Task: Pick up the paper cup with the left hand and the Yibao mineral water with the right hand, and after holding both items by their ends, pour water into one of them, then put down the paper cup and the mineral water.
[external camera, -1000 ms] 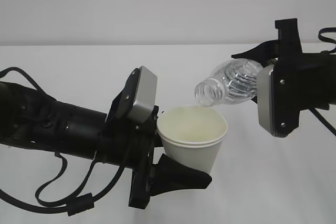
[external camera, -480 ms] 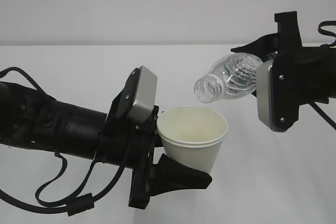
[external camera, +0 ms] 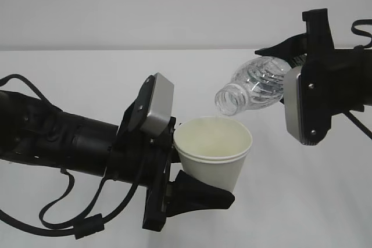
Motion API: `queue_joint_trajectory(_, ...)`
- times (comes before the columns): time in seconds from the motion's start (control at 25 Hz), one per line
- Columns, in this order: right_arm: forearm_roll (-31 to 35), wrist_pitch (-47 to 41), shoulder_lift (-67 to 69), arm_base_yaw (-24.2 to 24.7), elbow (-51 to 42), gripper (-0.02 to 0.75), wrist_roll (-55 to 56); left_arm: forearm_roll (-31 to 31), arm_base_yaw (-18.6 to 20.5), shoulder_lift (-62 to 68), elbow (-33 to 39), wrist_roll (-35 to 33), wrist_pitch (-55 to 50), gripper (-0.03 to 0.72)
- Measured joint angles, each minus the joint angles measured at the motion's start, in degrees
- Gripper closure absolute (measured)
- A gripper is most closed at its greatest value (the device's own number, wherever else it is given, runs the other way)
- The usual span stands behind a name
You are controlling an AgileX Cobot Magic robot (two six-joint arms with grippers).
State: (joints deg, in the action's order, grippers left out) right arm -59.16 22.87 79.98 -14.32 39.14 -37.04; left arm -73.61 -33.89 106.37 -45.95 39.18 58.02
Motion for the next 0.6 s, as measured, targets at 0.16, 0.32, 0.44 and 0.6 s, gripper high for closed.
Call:
queue_joint_trajectory(0.16, 0.00, 0.00, 0.00, 0.00, 0.00, 0.303, -0.70, 0.00, 0.00, 0.00, 0.00, 0.00, 0.00, 0.238)
queue_joint_trajectory(0.32, 0.00, 0.00, 0.00, 0.00, 0.00, 0.303, -1.81, 0.00, 0.00, 0.00, 0.00, 0.00, 0.00, 0.238)
queue_joint_trajectory(0.44, 0.00, 0.00, 0.00, 0.00, 0.00, 0.303, -2.19, 0.11, 0.00, 0.00, 0.00, 0.00, 0.00, 0.238)
queue_joint_trajectory(0.6, 0.00, 0.00, 0.00, 0.00, 0.00, 0.303, -2.99, 0.11, 0.00, 0.00, 0.00, 0.04, 0.00, 0.238)
